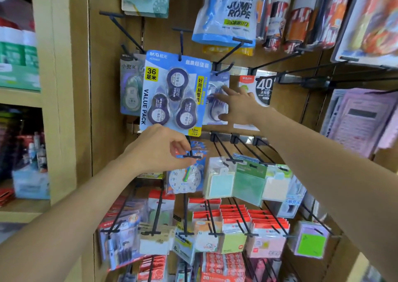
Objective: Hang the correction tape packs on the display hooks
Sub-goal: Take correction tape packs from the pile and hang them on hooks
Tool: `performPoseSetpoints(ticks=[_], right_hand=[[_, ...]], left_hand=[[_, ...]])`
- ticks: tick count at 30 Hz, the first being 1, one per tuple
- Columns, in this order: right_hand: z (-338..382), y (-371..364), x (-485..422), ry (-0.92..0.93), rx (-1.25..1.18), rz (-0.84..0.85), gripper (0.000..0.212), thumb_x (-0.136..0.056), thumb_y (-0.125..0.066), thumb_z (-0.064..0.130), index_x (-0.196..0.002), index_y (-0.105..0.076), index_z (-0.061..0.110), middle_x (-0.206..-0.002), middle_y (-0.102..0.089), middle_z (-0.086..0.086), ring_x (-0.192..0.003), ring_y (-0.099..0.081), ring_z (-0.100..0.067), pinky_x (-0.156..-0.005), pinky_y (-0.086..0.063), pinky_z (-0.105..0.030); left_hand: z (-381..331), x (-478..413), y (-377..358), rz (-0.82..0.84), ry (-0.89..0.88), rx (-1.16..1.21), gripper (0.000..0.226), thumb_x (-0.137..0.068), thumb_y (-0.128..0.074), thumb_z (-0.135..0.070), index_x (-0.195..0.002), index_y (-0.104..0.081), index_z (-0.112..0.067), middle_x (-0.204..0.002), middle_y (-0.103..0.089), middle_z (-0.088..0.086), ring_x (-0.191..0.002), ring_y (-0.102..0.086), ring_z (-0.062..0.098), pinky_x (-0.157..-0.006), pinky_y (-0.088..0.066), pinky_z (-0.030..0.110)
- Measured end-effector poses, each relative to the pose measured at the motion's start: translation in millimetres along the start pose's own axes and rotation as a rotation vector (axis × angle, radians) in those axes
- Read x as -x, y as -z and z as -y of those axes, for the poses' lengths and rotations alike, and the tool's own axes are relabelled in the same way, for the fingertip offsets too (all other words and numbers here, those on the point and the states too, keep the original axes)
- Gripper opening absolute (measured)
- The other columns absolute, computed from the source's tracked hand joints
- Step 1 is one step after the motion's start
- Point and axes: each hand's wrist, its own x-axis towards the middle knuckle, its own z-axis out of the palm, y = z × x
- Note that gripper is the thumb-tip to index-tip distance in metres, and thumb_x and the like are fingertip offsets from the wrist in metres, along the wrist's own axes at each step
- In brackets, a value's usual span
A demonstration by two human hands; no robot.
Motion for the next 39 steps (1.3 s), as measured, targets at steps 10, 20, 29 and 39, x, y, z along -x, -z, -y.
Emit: performPoseSetpoints(ticks=[10, 20, 29, 39], right_hand=[[26.0, 3.6, 152.5, 0.083, -0.542, -0.359, 0.023, -0.087, -0.064, 0.026, -0.106, -0.073, 0.019, -0.105, -0.071, 0.000, -0.097, -0.064, -0.022, -0.083, -0.051, -0.037], [67.4, -53.2, 324.1, -0.025, -0.836, -0.321, 0.025, -0.090, -0.059, 0.035, -0.103, -0.074, 0.020, -0.094, -0.070, 0.011, -0.086, -0.065, -0.012, -0.075, -0.054, -0.031], [112.4, -186.9, 450.5, -0.358, -0.947, 0.163, 0.033, -0.082, -0.057, 0.032, -0.108, -0.072, 0.018, -0.082, -0.071, 0.010, -0.078, -0.069, -0.019, -0.073, -0.056, -0.037], [153.7, -293.1, 619.0, -0.667, -0.872, 0.843, 0.026, -0.089, -0.062, 0.021, -0.112, -0.072, 0.023, -0.099, -0.075, -0.003, -0.096, -0.069, -0.028, -0.077, -0.052, -0.031]], left_hand=[[-17.1, 6.5, 3.8, -0.031, 0.001, -0.074, 0.022, -0.067, -0.089, -0.046, -0.080, -0.078, -0.032, -0.064, -0.069, -0.022, -0.065, -0.067, -0.004, -0.070, -0.058, 0.026], [-50.5, 101.9, -43.0, -0.411, -0.125, -0.146, 0.009, -0.082, -0.076, -0.027, -0.091, -0.077, -0.029, -0.089, -0.073, -0.014, -0.084, -0.069, 0.012, -0.074, -0.057, 0.033], [-55.5, 308.0, -199.8, 0.281, 0.446, -0.044, 0.015, -0.083, -0.065, -0.047, -0.083, -0.074, -0.035, -0.072, -0.068, -0.026, -0.069, -0.063, -0.005, -0.060, -0.050, 0.019], [-85.7, 505.2, -295.7, 0.934, 0.878, 0.035, 0.008, -0.085, -0.063, -0.046, -0.080, -0.065, -0.041, -0.083, -0.066, -0.025, -0.083, -0.063, -0.001, -0.072, -0.049, 0.023]])
